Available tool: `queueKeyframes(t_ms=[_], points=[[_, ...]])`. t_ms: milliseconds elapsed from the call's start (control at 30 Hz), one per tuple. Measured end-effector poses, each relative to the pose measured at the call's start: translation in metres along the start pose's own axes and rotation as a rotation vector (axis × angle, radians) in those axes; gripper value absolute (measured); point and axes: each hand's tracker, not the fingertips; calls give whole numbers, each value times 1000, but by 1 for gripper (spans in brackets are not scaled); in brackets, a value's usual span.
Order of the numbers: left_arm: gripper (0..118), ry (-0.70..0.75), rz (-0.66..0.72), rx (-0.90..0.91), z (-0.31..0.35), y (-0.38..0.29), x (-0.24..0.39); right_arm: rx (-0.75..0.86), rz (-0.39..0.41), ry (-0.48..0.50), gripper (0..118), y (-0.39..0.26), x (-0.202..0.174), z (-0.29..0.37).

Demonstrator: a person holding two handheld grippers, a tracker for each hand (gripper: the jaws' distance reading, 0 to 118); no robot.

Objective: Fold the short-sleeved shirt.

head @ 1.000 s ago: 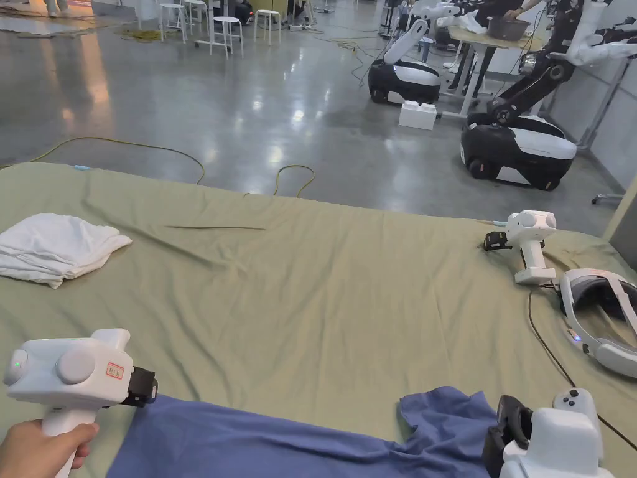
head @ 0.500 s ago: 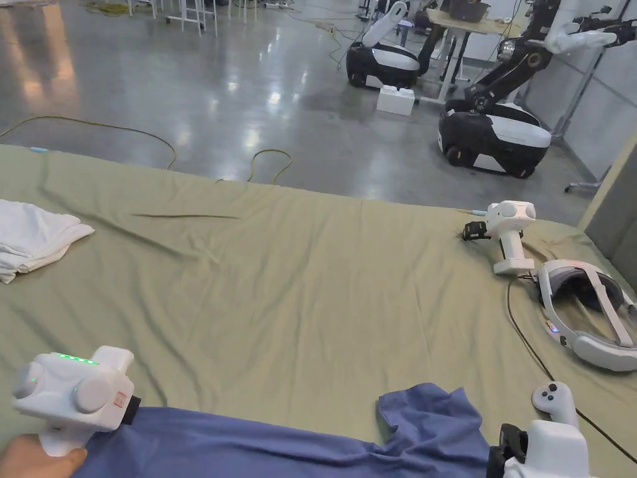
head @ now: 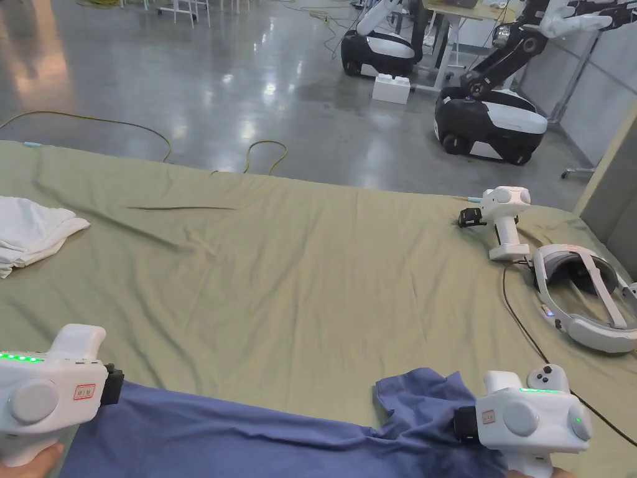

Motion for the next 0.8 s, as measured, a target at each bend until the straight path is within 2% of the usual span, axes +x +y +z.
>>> queueKeyframes(t_ms=[67,100,133,167,267,433,533,800], points=[[7,-4,3,13,6,-4,3,-54,-26,54,43,-1,2,-13],[7,-4,3,11,8,-6,5,-19,-34,30,33,-4,0,-5],[7,-4,2,10,6,-6,5,1,-47,16,5,-3,-1,0],[7,1,-2,10,6,-8,6,0,-44,22,2,-1,-1,1],[7,6,-10,-1,4,-13,7,9,-47,35,1,-6,2,6],[7,0,-5,15,17,-19,2,122,-28,26,1,-20,5,44],[7,-2,-8,58,36,-25,-1,179,-41,61,1,-32,6,82],[7,-24,42,176,102,-49,-17,323,-7,74,1,-78,11,175]])
